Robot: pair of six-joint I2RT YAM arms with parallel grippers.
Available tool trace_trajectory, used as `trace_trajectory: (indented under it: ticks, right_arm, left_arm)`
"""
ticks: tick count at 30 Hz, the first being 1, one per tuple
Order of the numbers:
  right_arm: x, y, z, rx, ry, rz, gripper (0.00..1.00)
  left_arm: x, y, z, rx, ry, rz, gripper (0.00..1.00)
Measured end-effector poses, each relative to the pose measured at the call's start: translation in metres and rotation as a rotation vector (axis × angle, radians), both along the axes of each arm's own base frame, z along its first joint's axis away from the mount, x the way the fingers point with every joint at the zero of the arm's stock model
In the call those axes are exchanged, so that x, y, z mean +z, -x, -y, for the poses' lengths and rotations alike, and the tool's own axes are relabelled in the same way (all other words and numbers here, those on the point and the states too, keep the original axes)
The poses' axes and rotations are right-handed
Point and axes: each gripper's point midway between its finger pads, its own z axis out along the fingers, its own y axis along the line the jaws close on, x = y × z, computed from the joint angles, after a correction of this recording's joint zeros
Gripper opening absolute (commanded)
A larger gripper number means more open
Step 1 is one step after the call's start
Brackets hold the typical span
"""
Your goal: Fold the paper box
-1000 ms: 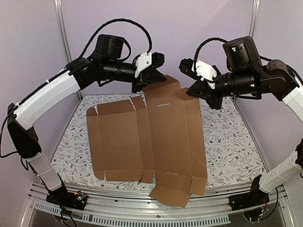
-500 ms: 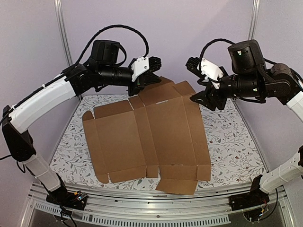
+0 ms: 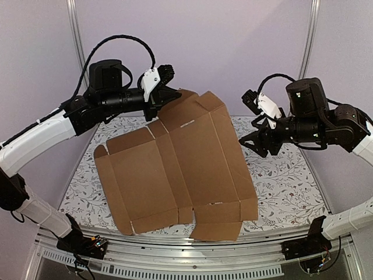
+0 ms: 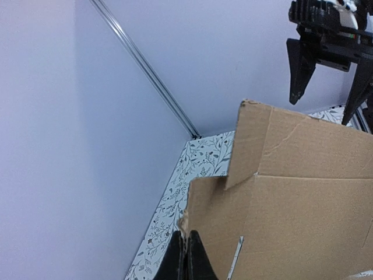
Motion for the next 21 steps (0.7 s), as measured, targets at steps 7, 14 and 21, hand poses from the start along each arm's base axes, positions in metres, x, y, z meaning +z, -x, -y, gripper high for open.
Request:
trace_trajectory:
  ticks: [7, 14, 21]
  right_arm:
    - [-0.02, 0.001, -0.022, 0.03, -0.122, -0.131, 0.71]
    - [-0.012, -0.005, -0.027, 0.001, -0.218, -0.163, 0.65]
    - [0.007, -0.007, -0.013, -0.064, -0.274, -0.134, 0.62]
  left_arm:
    - [-0.005, -0.008, -0.006, 0.049, 0.038, -0.042, 0.0]
    - [-0.009, -0.013, -0.01, 0.089, 0.044, -0.055, 0.0]
    - [-0.017, -0.015, -0.018, 0.113, 0.04, -0.064, 0.0]
